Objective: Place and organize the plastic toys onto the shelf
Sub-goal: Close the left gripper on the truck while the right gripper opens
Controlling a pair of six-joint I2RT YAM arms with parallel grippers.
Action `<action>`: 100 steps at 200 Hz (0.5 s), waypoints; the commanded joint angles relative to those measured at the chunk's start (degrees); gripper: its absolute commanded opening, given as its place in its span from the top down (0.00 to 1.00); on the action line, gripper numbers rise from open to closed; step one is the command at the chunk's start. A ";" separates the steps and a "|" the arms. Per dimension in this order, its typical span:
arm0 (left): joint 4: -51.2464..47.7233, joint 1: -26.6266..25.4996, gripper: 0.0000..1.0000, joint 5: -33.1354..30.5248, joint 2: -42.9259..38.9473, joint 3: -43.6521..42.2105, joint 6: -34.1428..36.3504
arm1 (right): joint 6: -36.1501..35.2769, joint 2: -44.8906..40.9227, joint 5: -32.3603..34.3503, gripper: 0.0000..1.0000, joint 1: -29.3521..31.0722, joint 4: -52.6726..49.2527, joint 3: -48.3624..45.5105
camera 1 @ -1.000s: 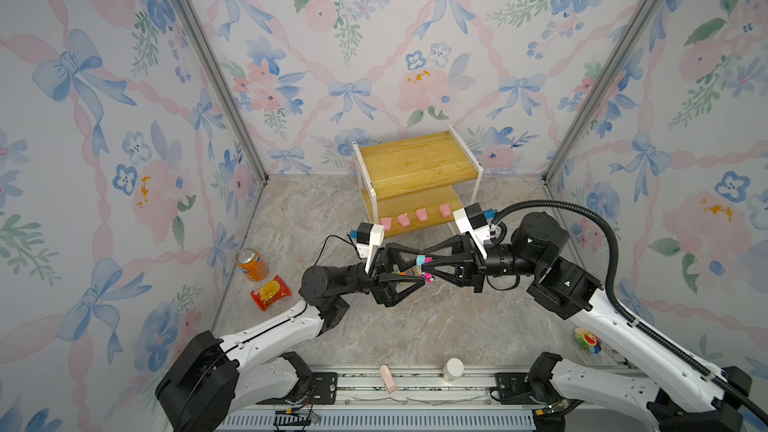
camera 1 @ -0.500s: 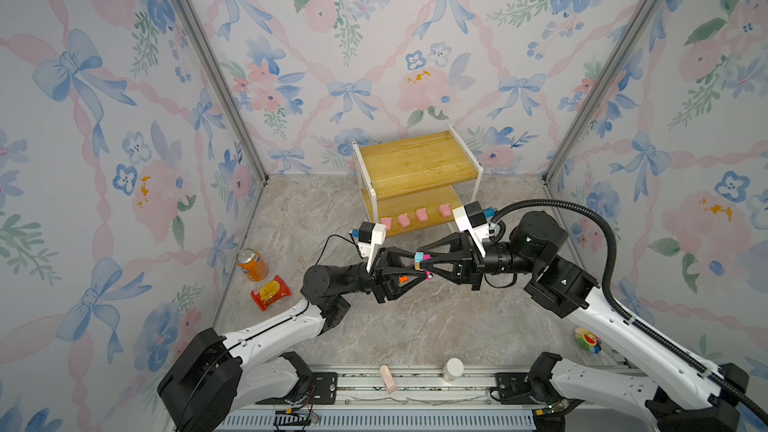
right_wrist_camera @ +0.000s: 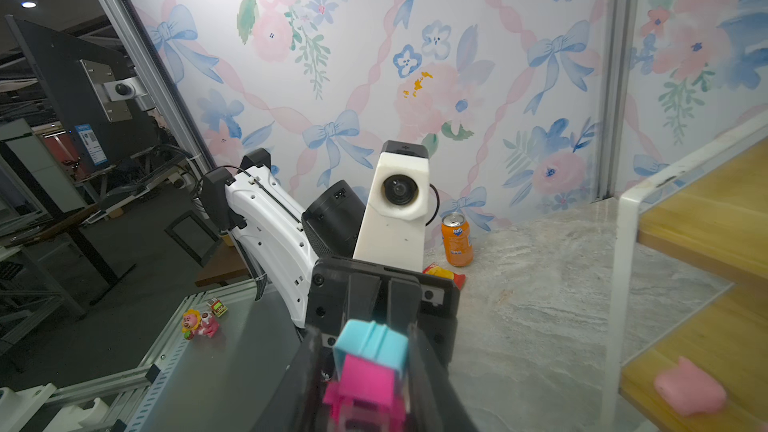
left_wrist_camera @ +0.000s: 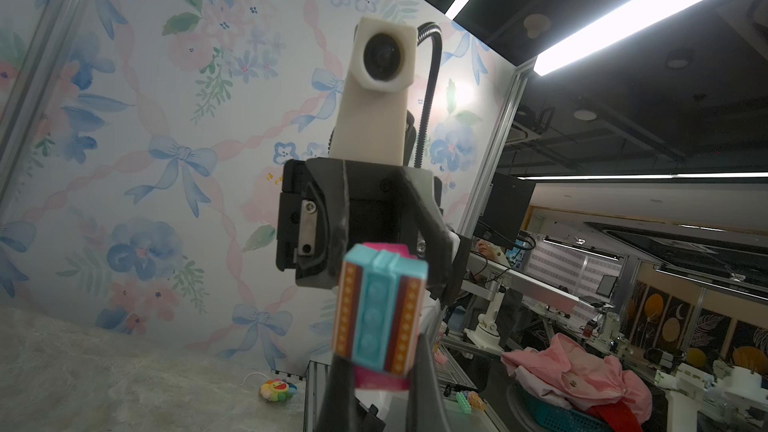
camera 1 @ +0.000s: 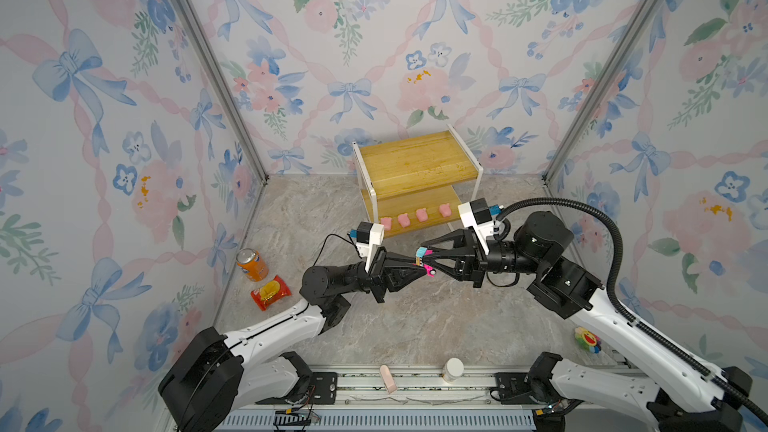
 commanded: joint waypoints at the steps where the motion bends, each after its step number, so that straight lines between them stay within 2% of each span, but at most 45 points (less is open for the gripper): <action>1: -0.09 -0.28 1.00 0.07 1.19 0.67 -2.05 | -0.71 -0.45 -0.53 0.75 0.49 0.73 -0.32; 42: -0.04 -0.28 1.00 -0.09 1.90 0.74 -2.60 | -1.09 -0.91 -0.27 0.74 0.34 0.16 -0.74; 57: -0.40 -0.28 1.00 -0.19 1.97 0.72 -2.71 | -1.48 -1.08 0.15 0.63 0.22 -0.47 -0.78; 100: -1.27 -0.28 1.00 -0.98 2.70 0.25 -3.04 | -1.49 -1.48 0.85 0.62 -0.35 -1.14 -0.91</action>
